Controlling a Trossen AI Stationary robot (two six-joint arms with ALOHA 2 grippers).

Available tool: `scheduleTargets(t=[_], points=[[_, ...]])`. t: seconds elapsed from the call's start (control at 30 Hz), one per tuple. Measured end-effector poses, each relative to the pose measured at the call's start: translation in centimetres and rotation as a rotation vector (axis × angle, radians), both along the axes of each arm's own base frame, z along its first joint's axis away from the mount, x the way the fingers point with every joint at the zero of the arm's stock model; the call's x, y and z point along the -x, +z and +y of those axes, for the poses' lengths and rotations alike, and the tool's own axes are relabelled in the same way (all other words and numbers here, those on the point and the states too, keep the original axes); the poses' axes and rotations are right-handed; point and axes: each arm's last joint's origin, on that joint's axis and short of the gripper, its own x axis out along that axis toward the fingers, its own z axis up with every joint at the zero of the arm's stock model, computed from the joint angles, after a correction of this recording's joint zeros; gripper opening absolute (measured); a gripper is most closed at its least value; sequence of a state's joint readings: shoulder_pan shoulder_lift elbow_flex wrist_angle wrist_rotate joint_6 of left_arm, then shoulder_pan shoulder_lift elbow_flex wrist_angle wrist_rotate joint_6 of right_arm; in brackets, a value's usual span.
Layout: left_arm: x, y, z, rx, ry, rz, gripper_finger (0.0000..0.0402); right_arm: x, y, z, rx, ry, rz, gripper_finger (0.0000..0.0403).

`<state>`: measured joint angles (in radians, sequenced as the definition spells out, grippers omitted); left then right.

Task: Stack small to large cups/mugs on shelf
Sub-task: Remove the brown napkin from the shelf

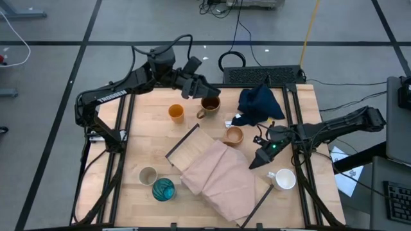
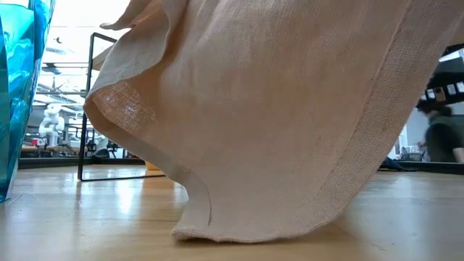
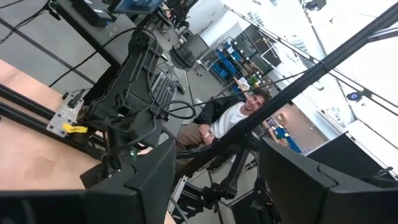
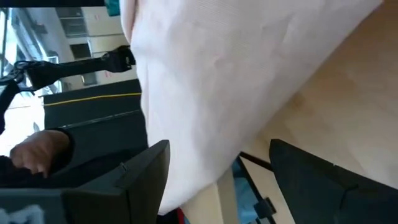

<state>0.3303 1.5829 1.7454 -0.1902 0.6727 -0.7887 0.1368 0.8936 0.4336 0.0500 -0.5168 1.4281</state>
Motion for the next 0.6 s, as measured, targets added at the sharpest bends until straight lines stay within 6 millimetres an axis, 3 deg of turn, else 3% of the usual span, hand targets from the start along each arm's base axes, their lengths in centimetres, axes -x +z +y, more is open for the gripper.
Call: scheduleTargets(t=[0.33, 0.47, 0.6], points=[[0.0, 0.0, 0.0, 0.006, 0.0, 0.002, 0.0234, -0.04, -0.22, -0.13, 0.041, -0.034, -0.025, 0.0247], [0.0, 0.0, 0.01, 0.005, 0.001, 0.002, 0.0234, -0.23, 0.04, -0.11, 0.036, -0.035, -0.06, 0.0195], [0.0, 0.0, 0.01, 0.002, 0.001, 0.001, 0.0234, -0.25, 0.08, -0.1, 0.041, -0.031, -0.069, 0.0117]])
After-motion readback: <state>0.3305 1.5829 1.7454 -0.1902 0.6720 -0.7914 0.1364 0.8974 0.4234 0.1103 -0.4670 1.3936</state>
